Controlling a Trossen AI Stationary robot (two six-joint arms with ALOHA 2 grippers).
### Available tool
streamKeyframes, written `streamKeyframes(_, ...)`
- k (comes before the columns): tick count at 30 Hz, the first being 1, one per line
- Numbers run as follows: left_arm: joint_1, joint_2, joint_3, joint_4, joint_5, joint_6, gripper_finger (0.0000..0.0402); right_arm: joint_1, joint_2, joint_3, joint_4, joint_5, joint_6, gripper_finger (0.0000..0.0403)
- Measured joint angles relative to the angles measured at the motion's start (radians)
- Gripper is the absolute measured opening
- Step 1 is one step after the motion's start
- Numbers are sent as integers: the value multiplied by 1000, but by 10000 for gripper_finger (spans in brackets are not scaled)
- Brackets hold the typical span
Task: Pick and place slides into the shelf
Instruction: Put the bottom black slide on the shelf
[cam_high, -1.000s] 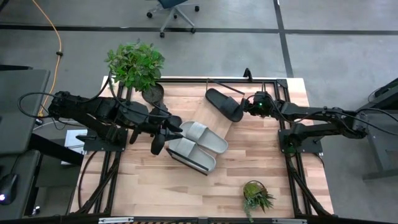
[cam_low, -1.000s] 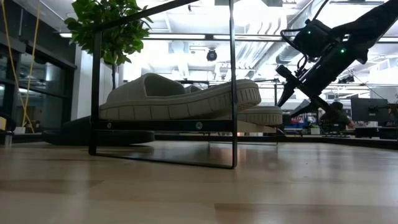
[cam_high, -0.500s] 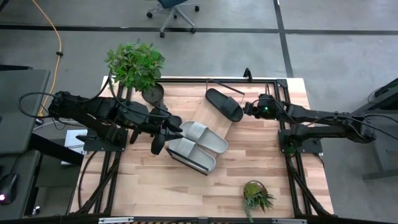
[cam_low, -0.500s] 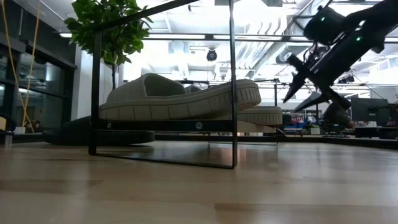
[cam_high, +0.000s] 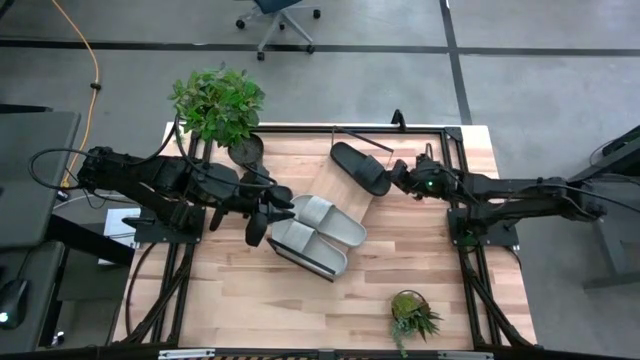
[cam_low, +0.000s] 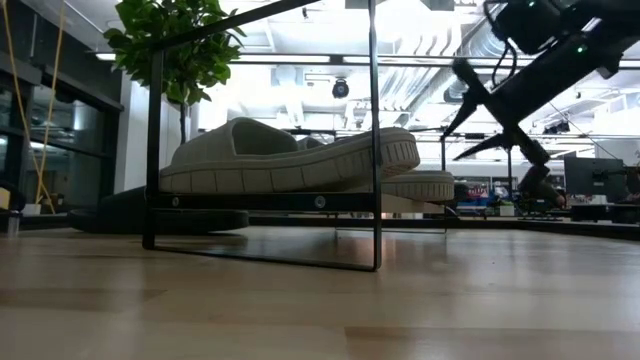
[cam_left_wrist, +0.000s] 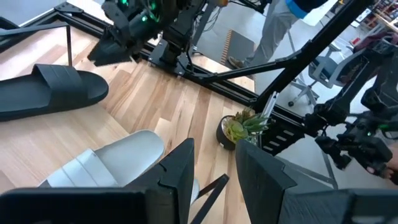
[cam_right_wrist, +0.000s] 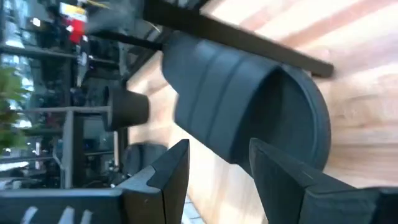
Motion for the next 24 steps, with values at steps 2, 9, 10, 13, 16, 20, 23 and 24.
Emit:
streamKeyframes(2, 0, 0, 0, 0, 0, 0, 108, 10, 39, 0, 22, 1, 27, 158)
streamKeyframes(9, 0, 0, 0, -1, 0, 0, 108, 27, 143, 0, 105, 54, 83, 158)
streamKeyframes(10, 0, 0, 0, -3, 0, 0, 108, 27, 154, 0, 122, 53, 87, 158)
streamKeyframes(13, 0, 0, 0, -20, 0, 0, 108, 27, 186, -1, 148, 57, 112, 158)
streamKeyframes(16, 0, 0, 0, -25, 0, 0, 108, 27, 214, -1, 173, 80, 133, 158)
streamKeyframes(20, 0, 0, 0, -25, 5, 1, 108, 27, 241, -1, 206, 96, 150, 158)
streamKeyframes(23, 0, 0, 0, -25, 8, 2, 108, 27, 260, -2, 228, 96, 151, 158)
streamKeyframes(24, 0, 0, 0, -25, 9, 2, 108, 27, 267, -2, 232, 96, 152, 158)
